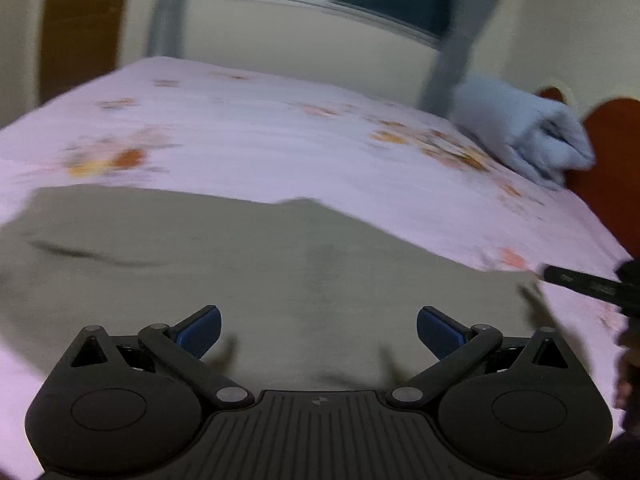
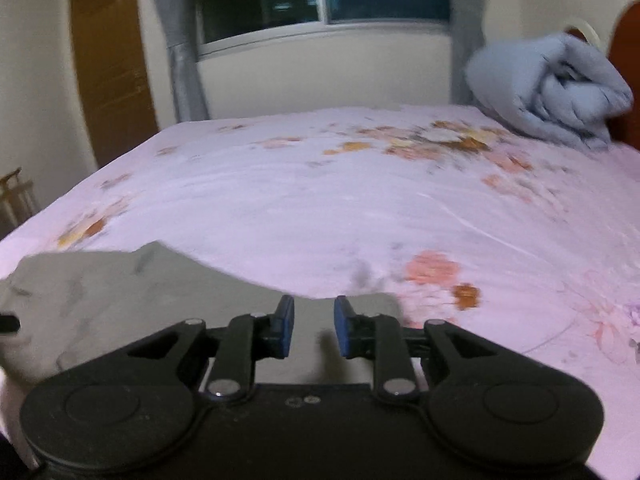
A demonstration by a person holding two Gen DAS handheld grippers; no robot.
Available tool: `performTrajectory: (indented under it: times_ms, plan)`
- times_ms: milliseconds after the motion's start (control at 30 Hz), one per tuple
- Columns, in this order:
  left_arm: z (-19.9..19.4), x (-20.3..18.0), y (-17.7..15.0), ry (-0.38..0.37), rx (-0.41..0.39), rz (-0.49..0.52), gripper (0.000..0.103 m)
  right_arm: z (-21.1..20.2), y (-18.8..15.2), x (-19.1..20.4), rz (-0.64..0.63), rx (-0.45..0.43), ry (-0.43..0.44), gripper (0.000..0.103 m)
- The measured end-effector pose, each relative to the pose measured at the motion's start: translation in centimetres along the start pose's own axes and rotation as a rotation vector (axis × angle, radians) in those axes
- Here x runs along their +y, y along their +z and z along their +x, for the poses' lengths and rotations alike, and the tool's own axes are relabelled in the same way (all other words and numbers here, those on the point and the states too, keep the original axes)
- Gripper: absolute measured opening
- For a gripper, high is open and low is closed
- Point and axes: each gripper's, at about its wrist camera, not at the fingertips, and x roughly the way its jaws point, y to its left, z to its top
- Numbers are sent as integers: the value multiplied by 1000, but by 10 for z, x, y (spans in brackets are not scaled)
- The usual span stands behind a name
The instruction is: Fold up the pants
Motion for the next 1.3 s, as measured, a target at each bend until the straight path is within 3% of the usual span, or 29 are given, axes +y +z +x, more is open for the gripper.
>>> performTrajectory:
  times_ms: [167, 233, 300, 400, 433, 467, 500, 667, 767, 867, 967, 1033, 1167, 1233, 1300]
  plan:
    - [38, -38, -8, -95, 82, -22, 103, 25, 1, -17, 36, 51, 67, 12]
    - [54, -48, -24, -58, 150, 31, 103, 40, -5, -26, 39, 121, 27, 7]
    - [58, -64, -37, 2, 141, 158, 103, 58, -14, -37, 84, 204, 32, 0]
    - [55, -76, -41, 49, 134, 199, 103, 49, -15, -40, 77, 173, 52, 0]
    - [54, -77, -41, 53, 134, 196, 103, 42, -13, -39, 81, 141, 53, 5]
    - [53, -79, -41, 57, 135, 195, 103, 33, -11, -38, 80, 94, 56, 16]
    - [53, -81, -41, 60, 135, 202, 103, 26, -10, -37, 73, 67, 56, 18]
    - [49, -78, -43, 61, 130, 219, 103, 51, -22, -37, 10, 188, 22, 15]
    - [51, -75, -39, 54, 132, 220, 103, 33, -14, -32, 3, 138, 10, 16]
    - [51, -76, -41, 56, 123, 222, 103, 2, -12, -28, 32, 58, 52, 20]
    - [50, -75, -43, 51, 115, 221, 103, -12, -34, -13, -19, 99, 93, 21]
    - [50, -74, -44, 41, 116, 224, 103, 1, -56, -6, -95, 203, 66, 22]
    - [31, -64, -34, 18, 88, 204, 103, -7, -46, 1, -77, 154, 40, 23]
    - [2, -42, -26, 40, 10, 143, 103, -27, -38, -4, -15, 69, 81, 31]
    - [-25, -8, -20, 82, -49, 88, 103, -39, -34, -8, 0, 36, 64, 51]
